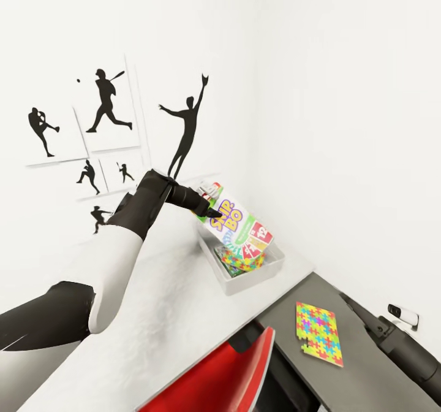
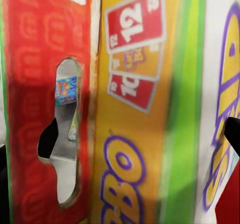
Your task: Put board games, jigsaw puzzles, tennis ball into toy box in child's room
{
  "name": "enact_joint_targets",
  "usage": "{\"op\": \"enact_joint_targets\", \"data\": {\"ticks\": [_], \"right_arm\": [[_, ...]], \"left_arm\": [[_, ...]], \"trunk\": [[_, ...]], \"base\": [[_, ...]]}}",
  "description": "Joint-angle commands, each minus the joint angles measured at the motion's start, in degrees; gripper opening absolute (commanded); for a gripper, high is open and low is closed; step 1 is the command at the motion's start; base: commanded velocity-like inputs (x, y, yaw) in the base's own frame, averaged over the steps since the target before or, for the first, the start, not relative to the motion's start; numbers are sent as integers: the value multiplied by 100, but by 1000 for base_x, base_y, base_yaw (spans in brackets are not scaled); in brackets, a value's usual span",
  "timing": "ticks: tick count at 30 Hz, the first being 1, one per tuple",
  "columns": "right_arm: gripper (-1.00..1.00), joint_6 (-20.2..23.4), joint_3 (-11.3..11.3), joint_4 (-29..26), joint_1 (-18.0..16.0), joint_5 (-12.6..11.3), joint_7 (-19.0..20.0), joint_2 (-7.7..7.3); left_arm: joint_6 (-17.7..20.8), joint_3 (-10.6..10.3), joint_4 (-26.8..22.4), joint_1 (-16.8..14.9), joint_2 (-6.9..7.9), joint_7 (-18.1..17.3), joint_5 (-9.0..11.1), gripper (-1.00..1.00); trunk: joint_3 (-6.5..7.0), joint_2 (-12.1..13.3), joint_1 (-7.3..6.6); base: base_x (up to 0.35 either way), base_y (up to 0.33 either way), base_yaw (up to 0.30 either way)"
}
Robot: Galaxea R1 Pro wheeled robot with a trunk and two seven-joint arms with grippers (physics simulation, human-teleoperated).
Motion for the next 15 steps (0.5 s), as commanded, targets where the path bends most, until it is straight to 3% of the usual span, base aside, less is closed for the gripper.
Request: {"op": "enact_joint_targets", "data": {"ticks": [1, 15], "right_arm": [[100, 43, 0, -1, 0, -40, -6, -3], [100, 43, -3, 2, 0, -39, -6, -4]], "left_arm": [[38, 6, -6, -6, -4, -39, -42, -100], [38, 13, -28, -8, -4, -48, -42, -100]], "trunk": [[-5, -12, 2], [90, -12, 2]], "base": [[-164, -165, -208], [-27, -34, -211]]}}
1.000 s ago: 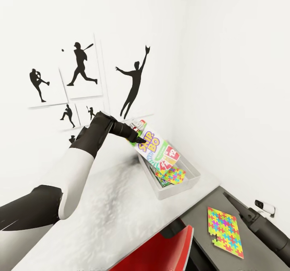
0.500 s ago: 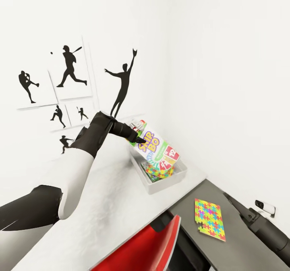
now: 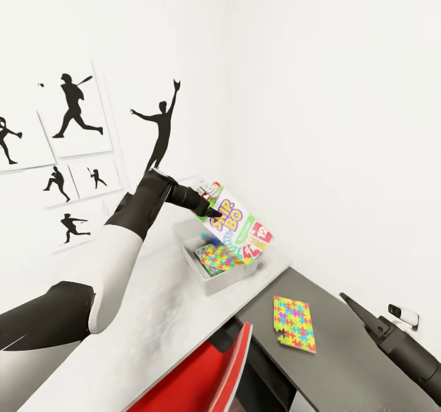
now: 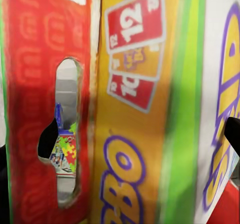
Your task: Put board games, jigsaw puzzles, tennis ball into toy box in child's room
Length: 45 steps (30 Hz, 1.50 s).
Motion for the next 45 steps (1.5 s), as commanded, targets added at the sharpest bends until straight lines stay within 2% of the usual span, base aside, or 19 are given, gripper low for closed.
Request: {"op": "enact_joint_targets", "data": {"ticks": [1, 13, 29, 37, 39, 41, 44, 45], "right_arm": [[100, 43, 1, -3, -1, -40, -7, -5], [100, 43, 1, -3, -1, -40, -7, -10], [100, 43, 1, -2, -1, -40, -7, -8], [100, 43, 1, -3, -1, -40, -14, -5], [100, 43, 1, -3, -1, -40, -15, -3], [100, 43, 1, -3, -1, -40, -15, -2], [100, 43, 1, -3, -1, -40, -15, -5], [100, 43, 1, -3, -1, -40, -15, -7]], "left_arm": [[39, 7, -10, -4, -3, -40, -38, -100], [44, 8, -49, -9, -3, -40, -38, -100], [48, 5, -83, -8, -3, -40, -43, -100], [48, -4, -83, -4, 0, -42, -46, -100], [51, -5, -81, -3, 27, -45, -46, -100], [59, -13, -78, -3, 121, -49, -44, -100], [64, -18, -72, 0, 304, -54, -36, -100], [64, -4, -69, 3, 407, -62, -29, -100]], "trunk": [[-5, -12, 4], [77, -12, 4], [184, -12, 4], [198, -12, 4], [198, -12, 4], [199, -12, 4], [199, -12, 4], [199, -12, 4]], "base": [[-1, -1, -212], [48, -10, -212], [31, -169, -211], [33, -10, -60], [4, -1, -7], [2, -1, -3], [1, 0, -2], [0, 0, 0]]}}
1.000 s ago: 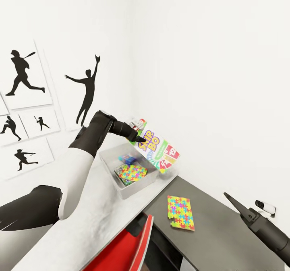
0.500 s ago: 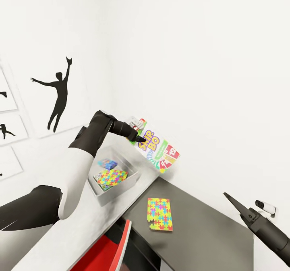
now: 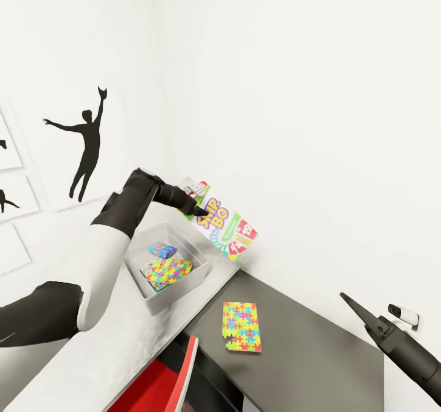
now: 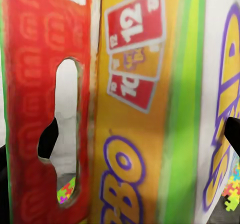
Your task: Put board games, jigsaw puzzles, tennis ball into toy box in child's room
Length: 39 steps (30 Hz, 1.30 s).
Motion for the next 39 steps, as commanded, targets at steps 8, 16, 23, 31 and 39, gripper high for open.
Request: {"op": "enact_joint_targets", "data": {"ticks": [8, 16, 23, 31, 39], "right_arm": [[100, 43, 1, -1, 3, -39, -6, -1], [100, 19, 1, 10, 3, -39, -12, 3], [100, 24, 1, 16, 3, -46, -14, 4], [100, 25, 1, 16, 3, -48, -14, 4], [100, 41, 0, 16, 3, -48, -14, -2]], "left_arm": [[46, 38, -5, 18, 667, -401, 41, -100], [42, 40, -4, 21, 971, -817, -3, -100], [75, 16, -2, 21, 980, -809, -7, -100], [93, 16, 42, 24, 987, -789, -7, -100], [110, 4, 56, 29, 974, -792, -15, -100]], "trunk": [[-1, -3, 2], [-1, -3, 2], [-1, -3, 2], [-1, -3, 2], [2, -3, 2]], "base": [[0, 0, 0], [0, 0, 0], [98, 55, 0], [57, 27, 0], [56, 2, -7]]}}
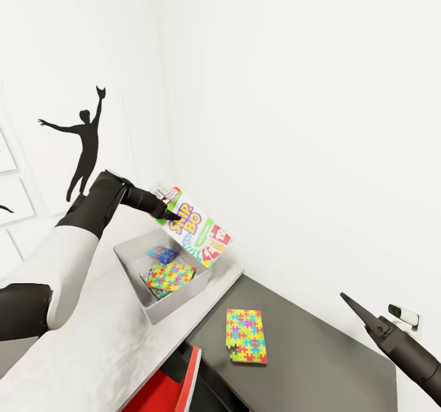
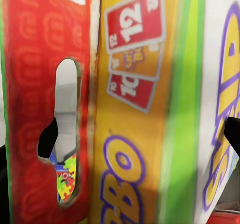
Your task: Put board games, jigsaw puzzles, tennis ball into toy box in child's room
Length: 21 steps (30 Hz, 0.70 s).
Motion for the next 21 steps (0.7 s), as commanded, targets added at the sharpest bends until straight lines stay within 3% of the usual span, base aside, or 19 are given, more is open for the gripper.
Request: {"op": "enact_joint_targets", "data": {"ticks": [1, 21], "right_arm": [[100, 44, -1, -1, 2, -39, -6, -3], [100, 45, 3, -1, 2, -33, -14, -5]], "left_arm": [[47, -11, -7, -1, 2, -31, -24, -100], [11, 20, -7, 20, 19, -43, -18, -100]], "trunk": [[3, -3, 2], [143, -3, 2]], "base": [[8, 0, -82], [1, 58, -184]]}}
